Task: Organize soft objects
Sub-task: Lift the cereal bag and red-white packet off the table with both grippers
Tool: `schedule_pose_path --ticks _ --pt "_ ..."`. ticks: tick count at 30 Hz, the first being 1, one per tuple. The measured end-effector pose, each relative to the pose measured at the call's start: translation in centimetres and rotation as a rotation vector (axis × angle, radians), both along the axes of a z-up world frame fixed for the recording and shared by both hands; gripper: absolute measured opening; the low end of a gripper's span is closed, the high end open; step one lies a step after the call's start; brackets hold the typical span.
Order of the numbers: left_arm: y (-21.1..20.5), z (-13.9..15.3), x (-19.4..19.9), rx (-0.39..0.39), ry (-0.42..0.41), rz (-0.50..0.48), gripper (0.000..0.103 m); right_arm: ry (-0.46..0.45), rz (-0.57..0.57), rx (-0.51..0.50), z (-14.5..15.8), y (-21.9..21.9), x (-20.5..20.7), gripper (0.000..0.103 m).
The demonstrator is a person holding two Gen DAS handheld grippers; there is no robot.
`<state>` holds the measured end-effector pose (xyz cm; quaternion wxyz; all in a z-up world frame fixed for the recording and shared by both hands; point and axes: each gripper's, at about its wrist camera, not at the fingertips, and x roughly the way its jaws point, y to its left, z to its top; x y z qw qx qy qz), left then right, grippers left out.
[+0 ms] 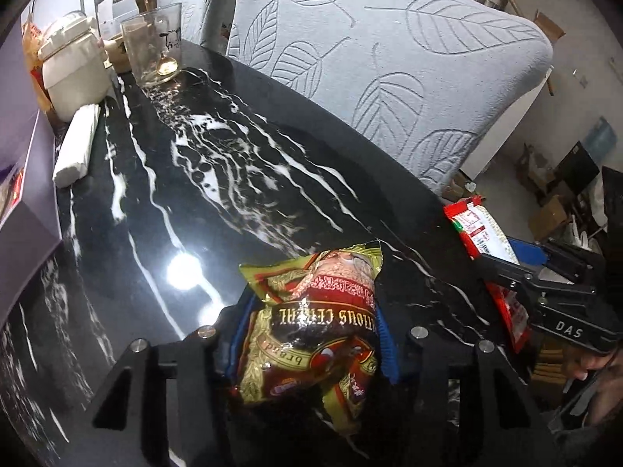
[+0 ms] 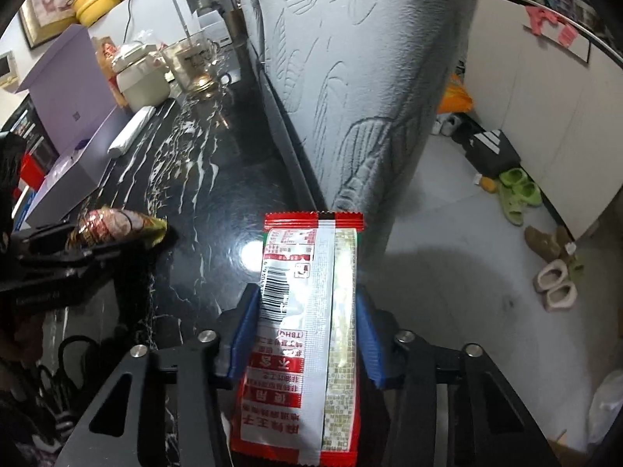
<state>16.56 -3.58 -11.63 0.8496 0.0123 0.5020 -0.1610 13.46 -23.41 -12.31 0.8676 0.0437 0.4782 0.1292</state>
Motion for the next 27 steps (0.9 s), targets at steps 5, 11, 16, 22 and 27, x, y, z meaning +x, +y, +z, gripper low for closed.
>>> schedule_pose_path --ticks 5,11,16,22,27 --pt "-0.1 0.2 -1.0 -0.001 0.005 0.020 0.050 -0.013 -0.017 0.013 0.1 -0.5 -0.8 0.041" --pt "-0.3 0.3 -2.1 0.001 0.008 0.026 0.049 -0.021 -0.038 0.029 0.3 -1.0 -1.6 0.041" --pt "-0.5 0.9 -3.6 -0.005 -0.005 0.029 0.049 -0.040 -0.032 0.043 1.0 -1.1 -2.6 0.041" --pt "-0.1 1.8 -5.1 -0.005 -0.032 0.048 0.049 -0.059 -0.003 0.052 1.6 -0.2 -3.4 0.041" --pt "1.4 2.6 -6.9 -0.001 -0.058 0.091 0.049 -0.073 0.053 0.062 2.1 1.4 -4.3 0.041"
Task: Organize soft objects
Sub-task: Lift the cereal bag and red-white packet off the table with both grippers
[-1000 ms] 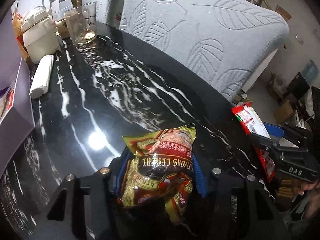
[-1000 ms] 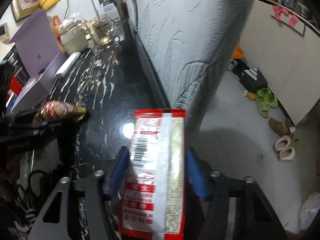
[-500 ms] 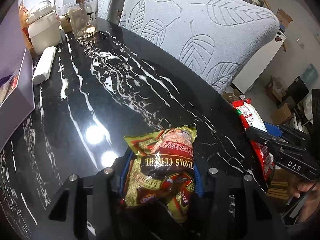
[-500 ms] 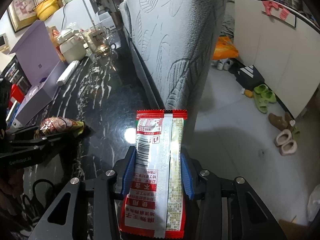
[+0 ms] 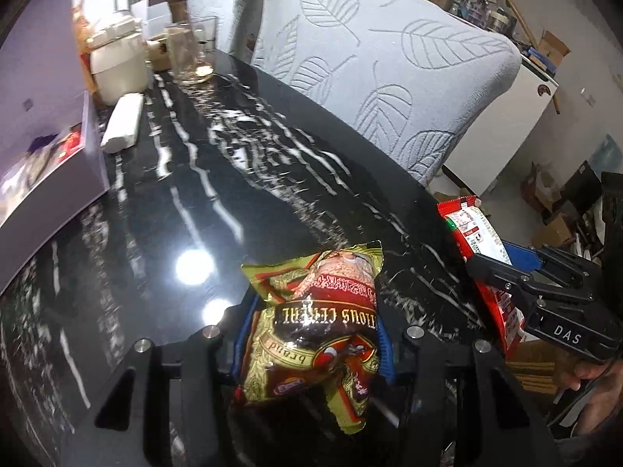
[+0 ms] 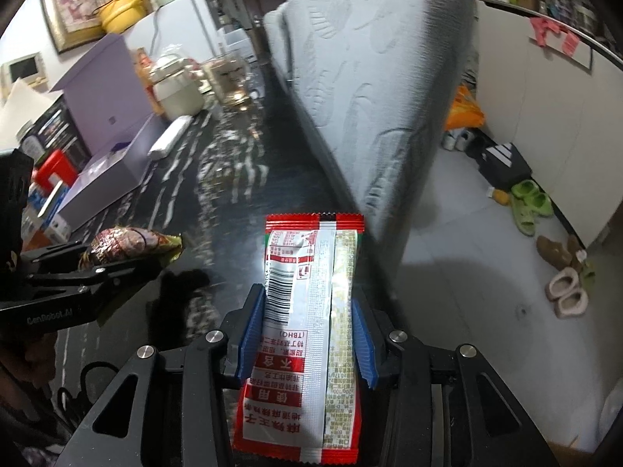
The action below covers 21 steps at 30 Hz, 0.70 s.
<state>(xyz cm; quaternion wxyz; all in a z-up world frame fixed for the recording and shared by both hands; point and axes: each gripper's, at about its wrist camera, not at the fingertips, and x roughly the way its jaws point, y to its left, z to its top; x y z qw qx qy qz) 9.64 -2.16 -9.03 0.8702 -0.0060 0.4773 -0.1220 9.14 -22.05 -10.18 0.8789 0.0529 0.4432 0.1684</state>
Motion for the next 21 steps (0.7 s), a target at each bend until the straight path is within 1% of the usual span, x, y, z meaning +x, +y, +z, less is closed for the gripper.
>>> schedule_pose_path --ticks 7,21 --pt "3.1 0.4 -2.5 0.001 -0.016 0.078 0.049 -0.017 0.084 0.015 0.4 2.7 -1.0 0.041" --pt "9.4 1.8 -8.2 0.003 -0.066 0.245 0.049 -0.038 0.314 0.043 1.2 11.0 -3.7 0.041"
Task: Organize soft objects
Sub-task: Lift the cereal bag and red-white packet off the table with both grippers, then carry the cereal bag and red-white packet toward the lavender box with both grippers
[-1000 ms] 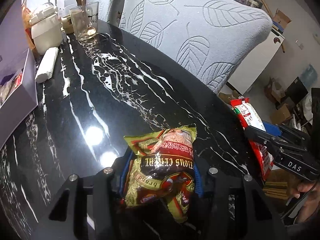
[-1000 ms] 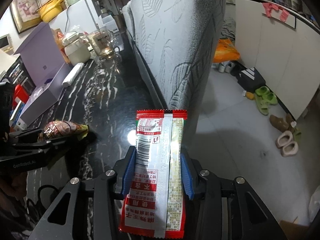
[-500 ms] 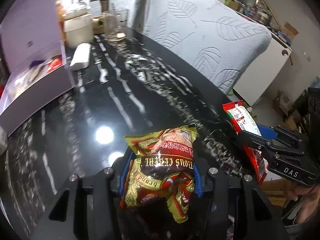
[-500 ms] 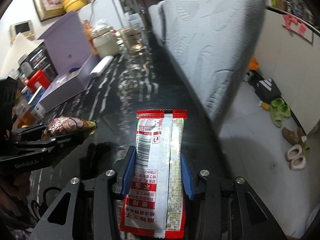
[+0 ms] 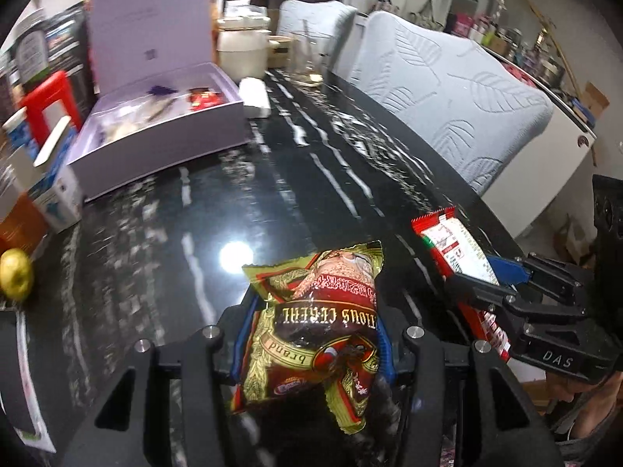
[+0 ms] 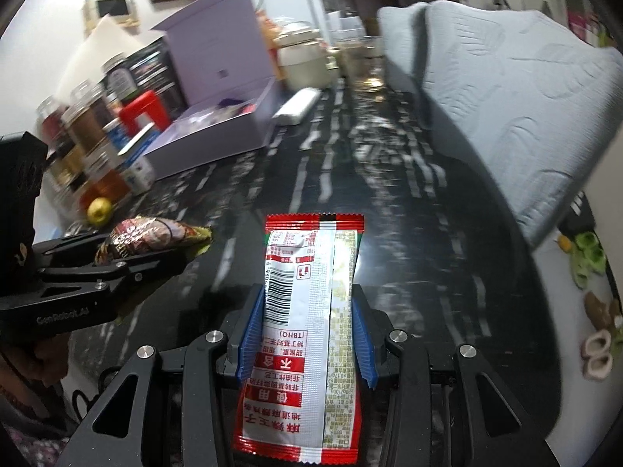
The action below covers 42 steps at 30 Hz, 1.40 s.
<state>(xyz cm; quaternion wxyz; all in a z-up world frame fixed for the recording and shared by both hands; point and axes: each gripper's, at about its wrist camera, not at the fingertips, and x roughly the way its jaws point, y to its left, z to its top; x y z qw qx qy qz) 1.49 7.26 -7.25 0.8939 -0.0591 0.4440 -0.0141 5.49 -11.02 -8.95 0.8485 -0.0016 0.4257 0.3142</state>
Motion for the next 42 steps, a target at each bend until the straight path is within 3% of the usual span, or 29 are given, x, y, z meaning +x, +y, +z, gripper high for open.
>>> schedule_pose_path --ticks 13,23,37,42 --pt "5.6 1.4 -5.3 -0.012 -0.052 0.153 0.049 -0.005 0.198 0.037 0.9 6.9 -3.4 0.041" --pt "9.0 2.6 -7.5 -0.017 -0.084 0.206 0.049 -0.035 0.300 0.062 2.2 10.8 -5.6 0.041" --pt "12.3 8.5 -5.4 0.013 -0.221 0.249 0.049 -0.166 0.365 0.130 7.7 14.1 -4.5 0.041" --pt "12.9 11.1 -3.9 0.056 -0.269 0.250 0.049 -0.218 0.351 0.153 10.0 14.4 -2.9 0.041"
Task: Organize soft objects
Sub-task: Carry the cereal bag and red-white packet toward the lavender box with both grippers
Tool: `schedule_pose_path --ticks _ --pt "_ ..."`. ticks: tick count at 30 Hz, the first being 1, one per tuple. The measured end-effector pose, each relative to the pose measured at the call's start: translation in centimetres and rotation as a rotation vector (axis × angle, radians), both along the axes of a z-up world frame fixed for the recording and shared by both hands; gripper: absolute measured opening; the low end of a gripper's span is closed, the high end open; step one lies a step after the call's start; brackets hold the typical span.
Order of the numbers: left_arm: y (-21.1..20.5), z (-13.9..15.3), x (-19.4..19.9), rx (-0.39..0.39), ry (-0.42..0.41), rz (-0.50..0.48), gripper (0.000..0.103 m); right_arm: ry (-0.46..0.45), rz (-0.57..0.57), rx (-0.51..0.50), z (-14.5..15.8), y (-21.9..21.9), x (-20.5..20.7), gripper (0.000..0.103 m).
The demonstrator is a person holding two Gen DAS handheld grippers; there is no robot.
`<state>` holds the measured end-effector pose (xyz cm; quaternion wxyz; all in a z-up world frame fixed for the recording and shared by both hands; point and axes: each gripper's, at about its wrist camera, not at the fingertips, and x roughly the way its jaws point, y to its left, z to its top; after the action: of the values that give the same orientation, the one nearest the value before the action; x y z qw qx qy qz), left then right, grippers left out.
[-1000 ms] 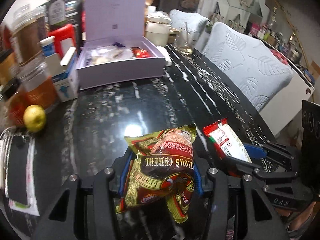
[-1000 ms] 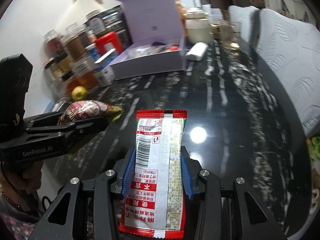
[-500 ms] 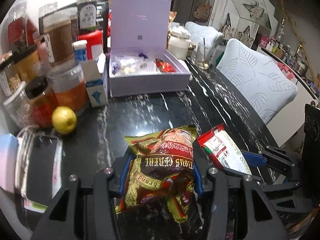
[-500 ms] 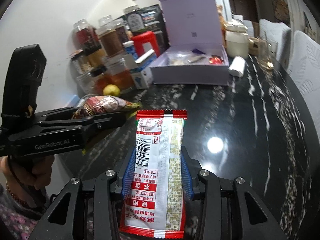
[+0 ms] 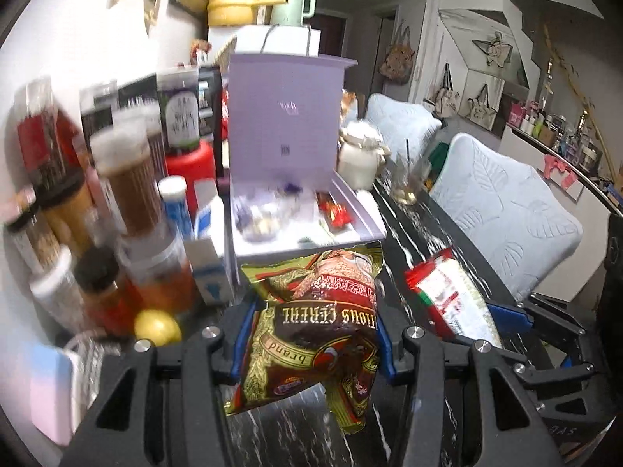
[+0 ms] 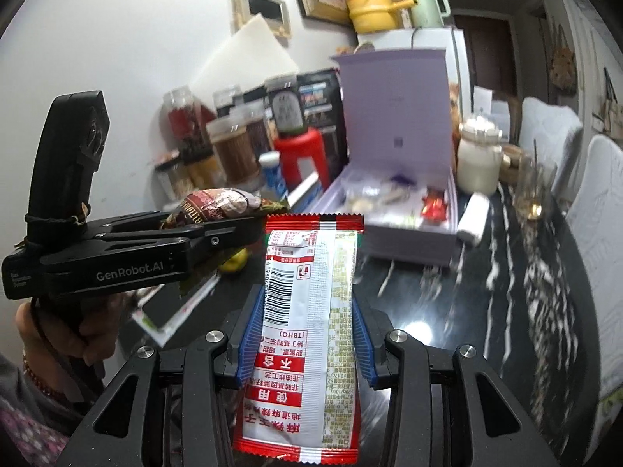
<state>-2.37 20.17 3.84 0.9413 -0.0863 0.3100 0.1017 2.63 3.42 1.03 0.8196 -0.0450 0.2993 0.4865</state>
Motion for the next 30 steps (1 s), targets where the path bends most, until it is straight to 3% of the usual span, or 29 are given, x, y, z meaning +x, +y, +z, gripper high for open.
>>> schedule_pose_path --ticks 8,20,30 --pt "0.9 3.9 2.4 0.060 -0.085 -0.007 0.049 -0.070 0.004 0.050 3.5 0.8 2.4 0.041" --pt "2.4 7.6 8.0 0.123 -0.170 -0.036 0.049 -0.152 -0.017 0.121 8.0 2.4 7.2 0.041" --pt "5.2 7.6 13.9 0.133 -0.168 -0.030 0.049 -0.182 -0.059 0.125 9.0 4.8 13.4 0.041"
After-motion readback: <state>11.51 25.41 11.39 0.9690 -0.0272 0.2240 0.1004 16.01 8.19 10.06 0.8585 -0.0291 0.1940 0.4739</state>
